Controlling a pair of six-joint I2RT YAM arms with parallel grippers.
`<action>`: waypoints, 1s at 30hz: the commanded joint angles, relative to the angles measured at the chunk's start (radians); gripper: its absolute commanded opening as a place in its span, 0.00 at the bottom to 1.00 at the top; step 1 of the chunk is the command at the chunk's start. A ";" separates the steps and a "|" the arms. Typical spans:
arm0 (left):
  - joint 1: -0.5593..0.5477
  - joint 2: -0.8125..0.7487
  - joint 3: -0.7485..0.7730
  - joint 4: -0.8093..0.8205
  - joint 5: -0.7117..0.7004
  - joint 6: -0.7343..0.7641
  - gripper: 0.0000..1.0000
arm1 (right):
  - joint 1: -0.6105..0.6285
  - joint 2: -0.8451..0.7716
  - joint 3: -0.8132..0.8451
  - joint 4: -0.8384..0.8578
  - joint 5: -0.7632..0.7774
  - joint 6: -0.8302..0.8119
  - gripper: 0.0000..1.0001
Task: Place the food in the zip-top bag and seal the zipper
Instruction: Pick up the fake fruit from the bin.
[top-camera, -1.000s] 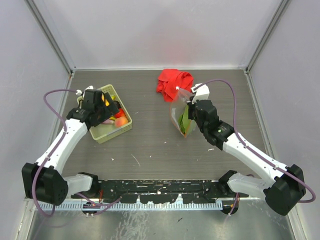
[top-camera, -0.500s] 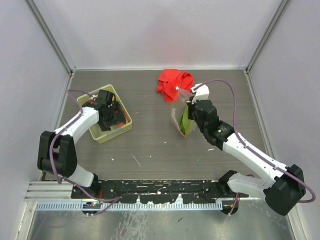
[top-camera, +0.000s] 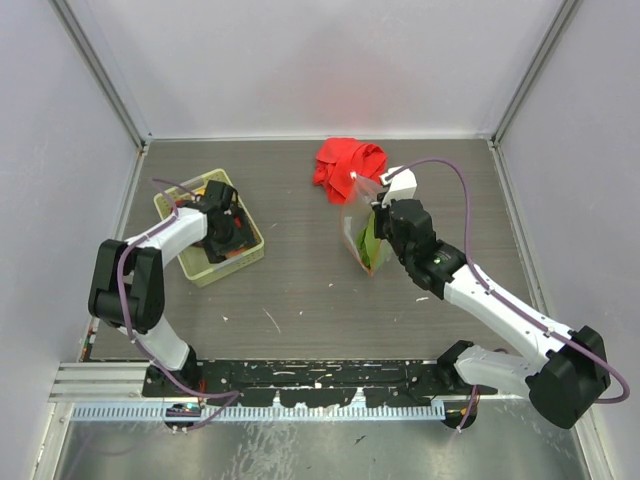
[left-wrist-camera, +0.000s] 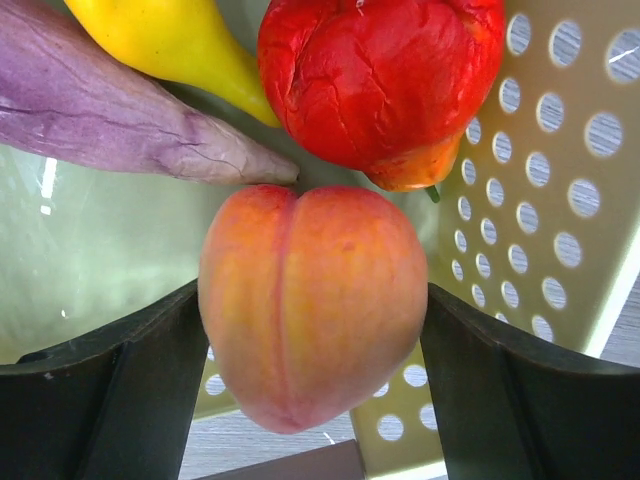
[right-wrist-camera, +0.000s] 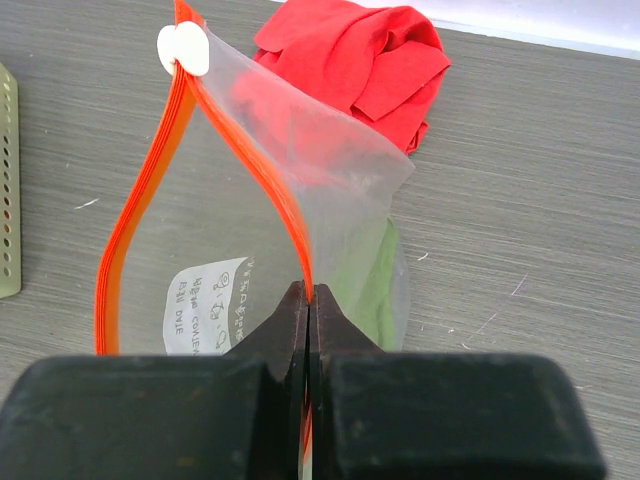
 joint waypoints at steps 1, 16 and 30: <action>0.003 -0.007 0.022 0.040 -0.015 0.019 0.78 | -0.001 -0.002 0.008 0.065 -0.007 0.017 0.00; 0.002 -0.241 -0.032 0.005 -0.065 0.023 0.48 | 0.003 -0.010 0.022 0.053 -0.009 0.020 0.00; -0.241 -0.533 -0.032 0.159 0.046 -0.007 0.47 | 0.011 0.003 0.039 0.047 -0.005 0.023 0.00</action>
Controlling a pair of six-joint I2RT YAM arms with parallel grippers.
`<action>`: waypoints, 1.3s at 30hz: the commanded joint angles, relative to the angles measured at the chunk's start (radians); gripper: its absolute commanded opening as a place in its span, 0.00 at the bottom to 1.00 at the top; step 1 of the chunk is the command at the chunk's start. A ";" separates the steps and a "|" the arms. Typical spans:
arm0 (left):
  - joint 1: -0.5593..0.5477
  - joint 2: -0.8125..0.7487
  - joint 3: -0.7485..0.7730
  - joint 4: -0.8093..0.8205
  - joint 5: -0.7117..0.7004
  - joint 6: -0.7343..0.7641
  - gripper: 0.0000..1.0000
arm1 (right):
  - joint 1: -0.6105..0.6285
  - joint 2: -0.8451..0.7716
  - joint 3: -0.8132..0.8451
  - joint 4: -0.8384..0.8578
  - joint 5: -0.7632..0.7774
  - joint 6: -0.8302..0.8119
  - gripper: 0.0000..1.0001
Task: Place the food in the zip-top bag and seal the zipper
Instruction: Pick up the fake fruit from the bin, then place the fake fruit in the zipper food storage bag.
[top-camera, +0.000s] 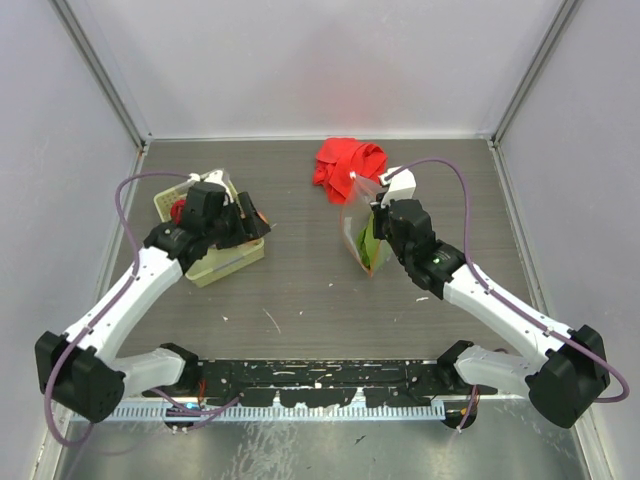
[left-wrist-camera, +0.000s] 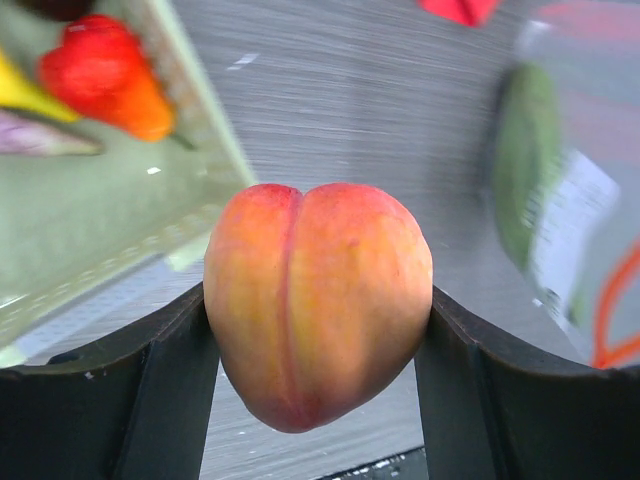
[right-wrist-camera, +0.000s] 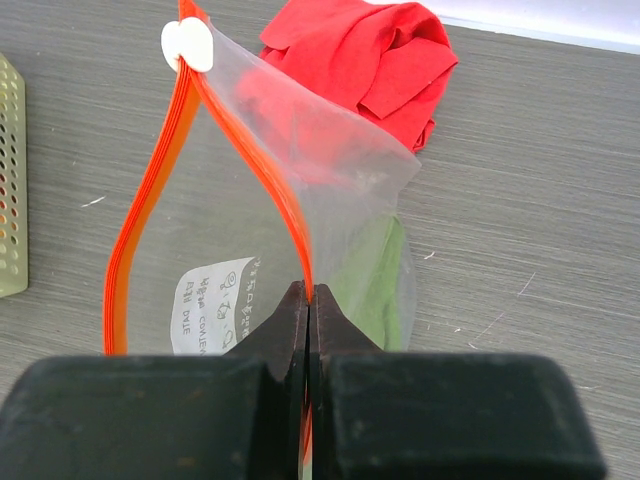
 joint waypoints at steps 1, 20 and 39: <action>-0.116 -0.070 0.022 0.139 0.041 -0.017 0.48 | 0.008 -0.004 0.040 0.044 0.003 0.015 0.00; -0.466 0.121 0.072 0.679 -0.005 0.149 0.47 | 0.025 -0.022 0.030 0.052 -0.024 0.025 0.00; -0.510 0.315 0.105 0.793 0.029 0.409 0.50 | 0.026 -0.026 0.029 0.060 -0.048 0.029 0.00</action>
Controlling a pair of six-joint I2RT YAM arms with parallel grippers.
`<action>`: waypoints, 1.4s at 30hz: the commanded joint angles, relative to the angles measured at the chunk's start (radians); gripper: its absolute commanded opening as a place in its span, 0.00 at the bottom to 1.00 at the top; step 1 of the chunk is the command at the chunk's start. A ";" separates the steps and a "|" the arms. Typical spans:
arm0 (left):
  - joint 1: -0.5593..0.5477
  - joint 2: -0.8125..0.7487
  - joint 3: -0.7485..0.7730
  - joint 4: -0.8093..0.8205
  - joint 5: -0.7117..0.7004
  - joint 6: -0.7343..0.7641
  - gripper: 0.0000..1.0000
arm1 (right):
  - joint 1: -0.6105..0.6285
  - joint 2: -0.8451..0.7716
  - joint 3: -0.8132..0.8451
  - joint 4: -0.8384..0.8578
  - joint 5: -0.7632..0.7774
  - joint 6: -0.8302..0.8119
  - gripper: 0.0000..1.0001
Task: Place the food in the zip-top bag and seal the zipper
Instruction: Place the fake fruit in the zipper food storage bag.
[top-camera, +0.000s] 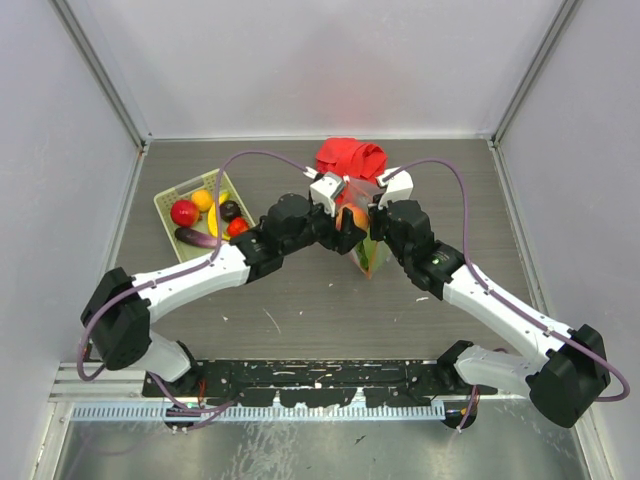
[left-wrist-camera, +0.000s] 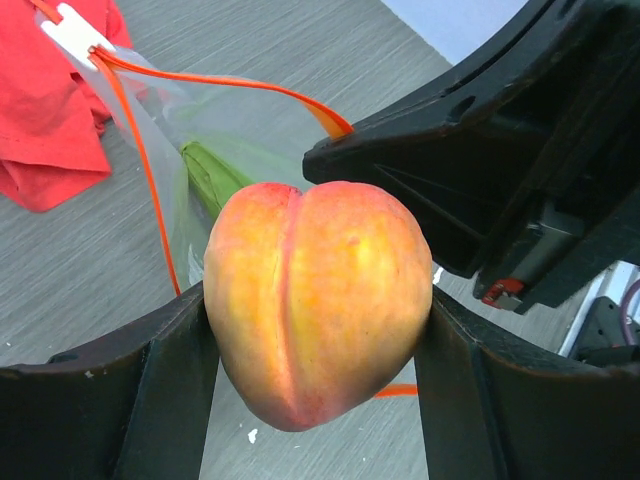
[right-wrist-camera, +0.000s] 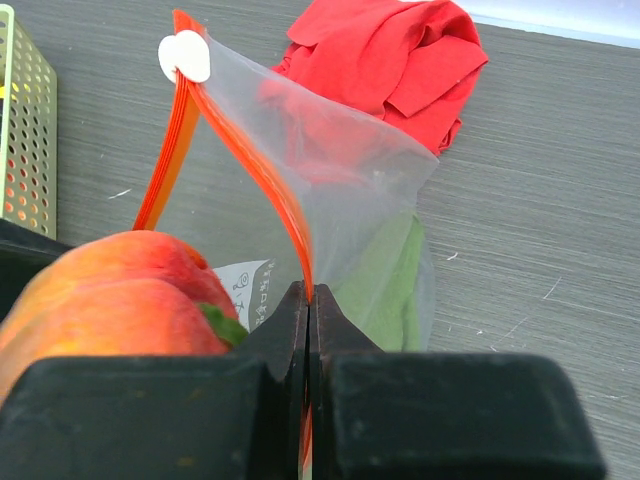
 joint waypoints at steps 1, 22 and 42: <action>-0.008 0.040 0.061 0.045 -0.040 0.048 0.50 | 0.007 -0.025 0.027 0.060 -0.015 0.014 0.00; -0.020 0.109 0.122 -0.051 -0.170 -0.008 0.78 | 0.007 -0.033 0.022 0.067 -0.024 0.018 0.01; -0.021 -0.041 0.097 -0.166 -0.207 -0.105 0.85 | 0.007 -0.025 0.021 0.074 -0.022 0.020 0.00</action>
